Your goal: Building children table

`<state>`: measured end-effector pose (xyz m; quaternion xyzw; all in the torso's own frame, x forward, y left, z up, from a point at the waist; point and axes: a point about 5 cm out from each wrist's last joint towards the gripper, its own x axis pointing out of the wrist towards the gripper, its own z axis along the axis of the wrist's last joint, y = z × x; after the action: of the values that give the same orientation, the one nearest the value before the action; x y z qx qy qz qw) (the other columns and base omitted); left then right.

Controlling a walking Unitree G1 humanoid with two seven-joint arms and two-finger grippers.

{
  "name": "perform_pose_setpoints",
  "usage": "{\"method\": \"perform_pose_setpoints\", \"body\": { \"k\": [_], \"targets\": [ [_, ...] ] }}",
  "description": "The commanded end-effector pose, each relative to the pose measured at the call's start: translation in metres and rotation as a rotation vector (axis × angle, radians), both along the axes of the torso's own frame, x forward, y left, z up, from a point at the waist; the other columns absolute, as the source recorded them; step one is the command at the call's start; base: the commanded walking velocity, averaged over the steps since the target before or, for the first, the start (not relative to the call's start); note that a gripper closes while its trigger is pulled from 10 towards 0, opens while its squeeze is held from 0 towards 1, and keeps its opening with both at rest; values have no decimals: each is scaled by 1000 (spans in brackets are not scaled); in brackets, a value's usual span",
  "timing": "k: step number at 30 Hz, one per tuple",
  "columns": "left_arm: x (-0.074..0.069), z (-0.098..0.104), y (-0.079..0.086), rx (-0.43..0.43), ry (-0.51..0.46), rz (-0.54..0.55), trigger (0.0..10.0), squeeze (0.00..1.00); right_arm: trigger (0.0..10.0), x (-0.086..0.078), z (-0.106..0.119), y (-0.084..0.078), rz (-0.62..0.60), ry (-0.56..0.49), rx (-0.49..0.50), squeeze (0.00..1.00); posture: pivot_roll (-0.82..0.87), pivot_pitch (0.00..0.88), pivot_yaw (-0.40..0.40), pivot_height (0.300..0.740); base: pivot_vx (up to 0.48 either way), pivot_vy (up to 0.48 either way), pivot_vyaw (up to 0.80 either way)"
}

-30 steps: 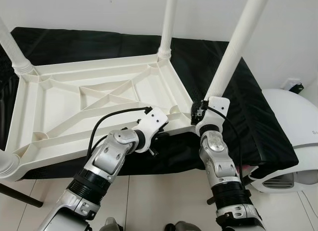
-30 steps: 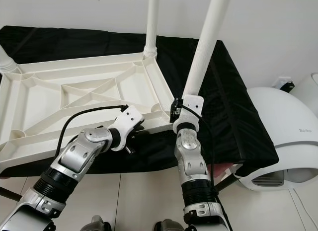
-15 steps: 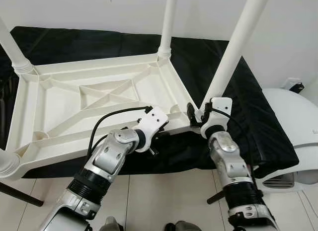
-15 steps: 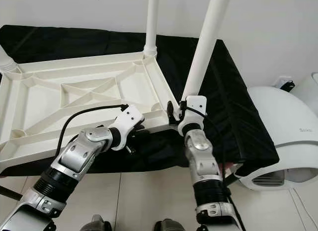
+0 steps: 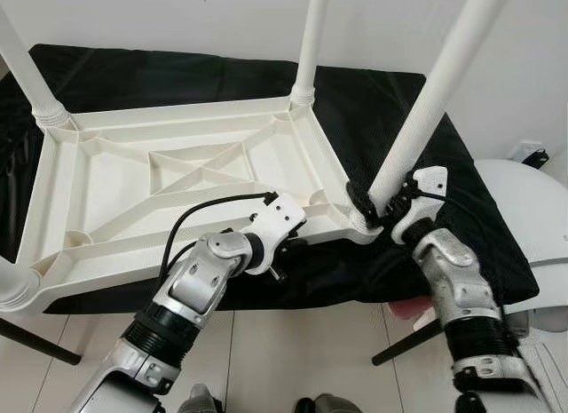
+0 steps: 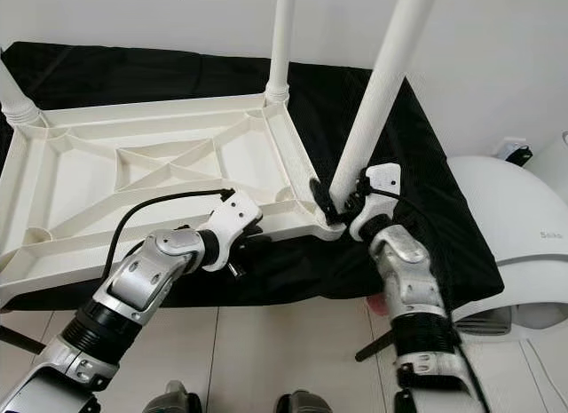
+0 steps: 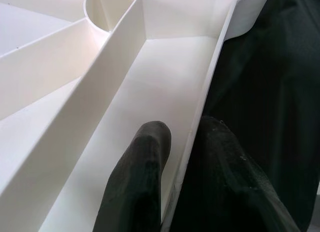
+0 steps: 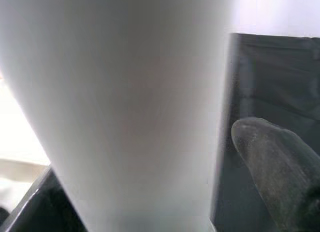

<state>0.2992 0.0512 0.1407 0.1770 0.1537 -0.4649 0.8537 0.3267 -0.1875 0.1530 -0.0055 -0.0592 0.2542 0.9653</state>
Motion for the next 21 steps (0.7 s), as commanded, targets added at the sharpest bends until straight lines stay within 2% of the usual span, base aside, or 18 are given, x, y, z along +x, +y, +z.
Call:
{"method": "perform_pose_setpoints", "body": {
  "k": [1, 6, 8, 9, 12, 21],
  "targets": [
    [-6, -4, -7, -8, 42, -60, 10000, 0, 10000, -1, -2, 0, 74, 8, -5, 1000, -31, 53, -73, 740, 0, 0, 0],
    [-6, -2, -6, -7, 42, -60, 10000, 0, 10000, -6, -1, -4, 255, 22, -33, 1000, -32, 60, -65, 740, 0, 0, 0],
    [-6, -2, -6, -7, 42, -60, 10000, 0, 10000, -6, -1, -4, 264, 24, -33, 1000, -32, 60, -65, 740, 0, 0, 0],
    [-6, -2, -5, -7, 42, -60, 10000, 0, 10000, -6, -2, -6, 285, 33, -44, 0, -32, 62, -62, 740, 0, 0, 0],
    [-6, -2, -5, -6, 44, -60, 10000, 0, 10000, -7, -4, -12, 349, 52, -80, 0, -33, 66, -58, 740, 0, 0, 0],
    [-6, 1, -6, -10, 42, -67, 10000, 0, 10000, 5, 5, -33, 354, 29, -149, 0, -35, 72, -46, 740, 0, 0, 0]
  ]
}}
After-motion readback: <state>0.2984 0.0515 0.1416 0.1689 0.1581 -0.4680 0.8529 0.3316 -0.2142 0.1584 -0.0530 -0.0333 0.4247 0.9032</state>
